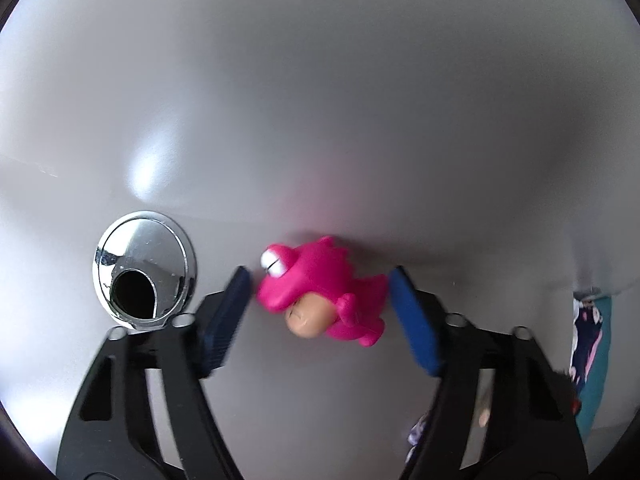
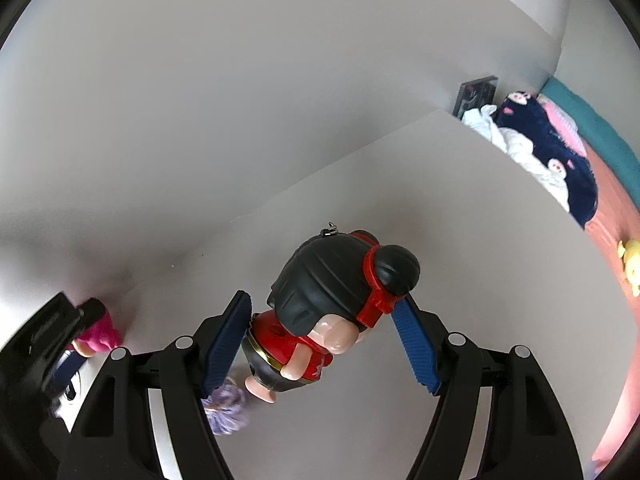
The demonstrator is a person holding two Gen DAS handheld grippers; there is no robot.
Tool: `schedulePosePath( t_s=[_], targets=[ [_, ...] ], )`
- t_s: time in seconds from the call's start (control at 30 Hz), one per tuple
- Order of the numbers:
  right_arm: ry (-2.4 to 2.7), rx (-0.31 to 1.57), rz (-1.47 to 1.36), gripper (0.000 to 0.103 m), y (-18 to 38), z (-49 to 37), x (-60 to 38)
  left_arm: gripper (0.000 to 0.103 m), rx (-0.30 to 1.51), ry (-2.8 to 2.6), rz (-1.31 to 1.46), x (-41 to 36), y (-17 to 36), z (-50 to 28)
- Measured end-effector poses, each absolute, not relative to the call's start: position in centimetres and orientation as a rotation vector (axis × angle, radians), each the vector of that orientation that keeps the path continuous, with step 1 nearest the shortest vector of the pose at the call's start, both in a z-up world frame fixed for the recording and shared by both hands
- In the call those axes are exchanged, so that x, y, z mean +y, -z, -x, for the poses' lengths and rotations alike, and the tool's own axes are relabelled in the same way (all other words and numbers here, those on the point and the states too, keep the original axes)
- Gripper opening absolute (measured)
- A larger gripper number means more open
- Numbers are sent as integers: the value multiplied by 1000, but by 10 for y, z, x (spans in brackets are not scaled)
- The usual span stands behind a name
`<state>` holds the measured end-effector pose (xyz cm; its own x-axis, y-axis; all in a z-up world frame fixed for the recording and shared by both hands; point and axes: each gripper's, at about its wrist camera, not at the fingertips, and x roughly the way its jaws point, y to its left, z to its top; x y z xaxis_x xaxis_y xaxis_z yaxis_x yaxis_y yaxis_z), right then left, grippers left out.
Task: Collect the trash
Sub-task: 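Grasp the pink plush figure with the left tool while the right tool grasps the black-haired doll, then carry the pink figure and doll over the trash bag and open both tools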
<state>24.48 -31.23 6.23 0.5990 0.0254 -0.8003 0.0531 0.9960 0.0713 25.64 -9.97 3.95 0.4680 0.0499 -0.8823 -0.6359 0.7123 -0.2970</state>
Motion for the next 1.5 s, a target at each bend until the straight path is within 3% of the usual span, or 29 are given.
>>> schedulePosePath(
  t_s=[0.13,0.2,0.77,1.5],
  targets=[
    [25,918,-92,73,-69,-237,-321,60,1006,-429,664,-107,-40,-261],
    [24,911,-101,73,-72,-236,-328,47,974,-351,596,-115,-45,-258],
    [142,862,-264,73,-111,-113,-436,47,932,21,295,-236,-109,-164],
    [391,761,-433,73,-87,148,-596,47,969,455,-16,-422,-78,38]
  ],
)
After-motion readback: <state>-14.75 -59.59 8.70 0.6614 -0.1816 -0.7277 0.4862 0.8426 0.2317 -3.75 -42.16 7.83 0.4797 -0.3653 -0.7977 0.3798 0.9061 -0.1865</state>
